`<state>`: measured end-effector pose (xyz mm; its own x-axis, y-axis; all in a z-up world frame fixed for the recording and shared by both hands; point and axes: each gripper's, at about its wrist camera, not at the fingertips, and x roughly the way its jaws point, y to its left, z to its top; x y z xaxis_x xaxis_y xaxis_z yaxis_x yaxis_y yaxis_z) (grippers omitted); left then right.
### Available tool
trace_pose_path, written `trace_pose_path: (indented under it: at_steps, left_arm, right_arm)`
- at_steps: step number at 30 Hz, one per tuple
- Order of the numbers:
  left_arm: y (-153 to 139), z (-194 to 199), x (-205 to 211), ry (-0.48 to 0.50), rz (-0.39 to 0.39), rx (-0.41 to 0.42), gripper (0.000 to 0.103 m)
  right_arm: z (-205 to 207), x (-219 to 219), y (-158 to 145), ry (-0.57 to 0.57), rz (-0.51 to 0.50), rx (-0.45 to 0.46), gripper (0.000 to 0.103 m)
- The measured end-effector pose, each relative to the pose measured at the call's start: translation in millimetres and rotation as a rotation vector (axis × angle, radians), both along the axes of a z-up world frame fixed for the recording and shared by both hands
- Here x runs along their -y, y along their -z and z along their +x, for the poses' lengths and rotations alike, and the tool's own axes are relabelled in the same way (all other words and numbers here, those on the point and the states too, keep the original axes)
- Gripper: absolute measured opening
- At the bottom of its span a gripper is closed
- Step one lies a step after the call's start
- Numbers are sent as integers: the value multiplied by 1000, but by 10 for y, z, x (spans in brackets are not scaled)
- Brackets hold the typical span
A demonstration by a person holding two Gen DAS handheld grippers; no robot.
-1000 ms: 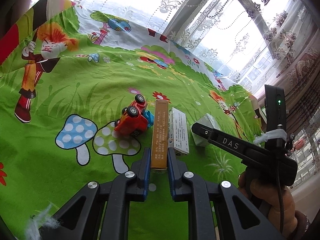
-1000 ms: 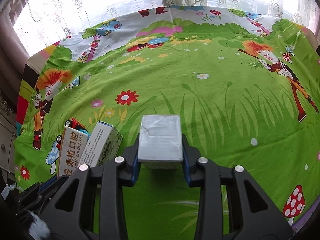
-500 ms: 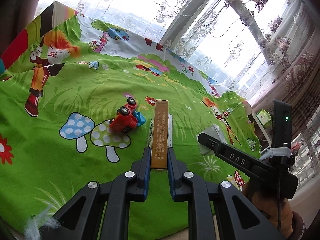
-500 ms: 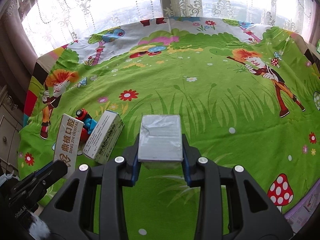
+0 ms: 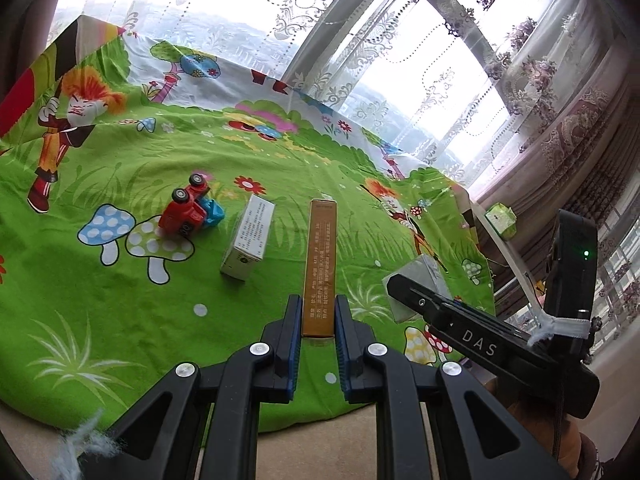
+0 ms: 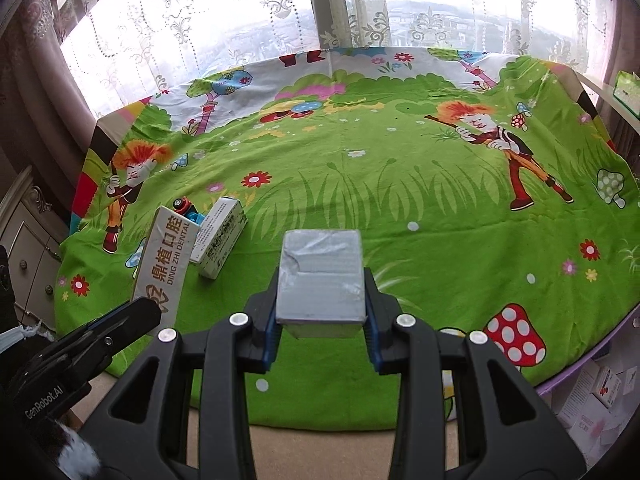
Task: Organize rigid objects
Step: 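Carry both boxes into the purple box and open both grippers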
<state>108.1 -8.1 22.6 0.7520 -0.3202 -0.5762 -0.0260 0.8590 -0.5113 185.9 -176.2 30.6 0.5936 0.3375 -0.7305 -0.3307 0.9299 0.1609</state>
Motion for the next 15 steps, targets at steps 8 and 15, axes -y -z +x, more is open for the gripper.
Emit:
trace_pose_path:
  at_steps: [8,15]
  left_arm:
    - [-76,-27,309,60,6,-3,16]
    - [-139,-10,665,138,17,-7,16]
  right_arm:
    - [-160,304,-58,15,24,-1,38]
    - [-265,680,-82,54,50,-7,38]
